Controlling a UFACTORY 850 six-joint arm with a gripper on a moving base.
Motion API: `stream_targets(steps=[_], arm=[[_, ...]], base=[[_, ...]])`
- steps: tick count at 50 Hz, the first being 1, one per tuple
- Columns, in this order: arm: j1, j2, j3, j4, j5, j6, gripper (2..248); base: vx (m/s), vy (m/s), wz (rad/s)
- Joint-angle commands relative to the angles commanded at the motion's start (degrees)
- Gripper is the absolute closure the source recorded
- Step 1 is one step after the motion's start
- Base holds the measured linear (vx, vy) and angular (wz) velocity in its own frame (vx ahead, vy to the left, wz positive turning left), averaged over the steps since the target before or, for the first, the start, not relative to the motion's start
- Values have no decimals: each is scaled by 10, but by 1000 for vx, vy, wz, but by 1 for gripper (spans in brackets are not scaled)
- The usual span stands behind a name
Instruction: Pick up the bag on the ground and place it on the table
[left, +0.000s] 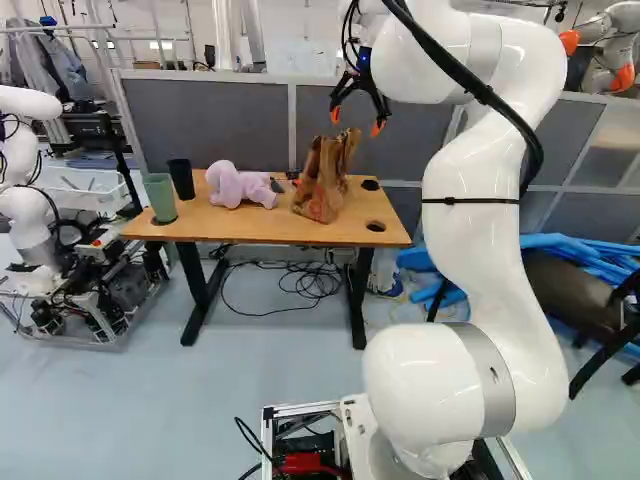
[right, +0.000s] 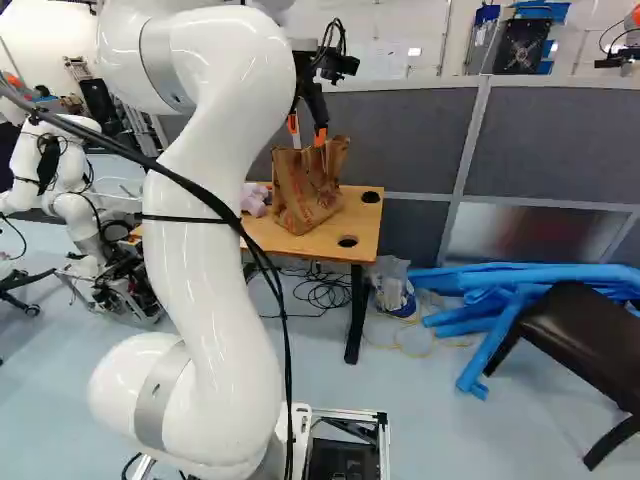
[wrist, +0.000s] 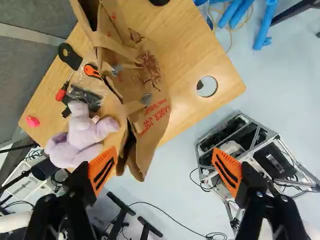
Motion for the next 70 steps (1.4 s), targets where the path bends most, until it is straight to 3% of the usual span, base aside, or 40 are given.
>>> stream_targets(steps=[19, 70], arm=[[0, 0, 0, 0, 0, 0, 3], [0, 5, 12, -1, 14, -4, 3]], base=[[-145, -5, -8], [1, 0, 0]])
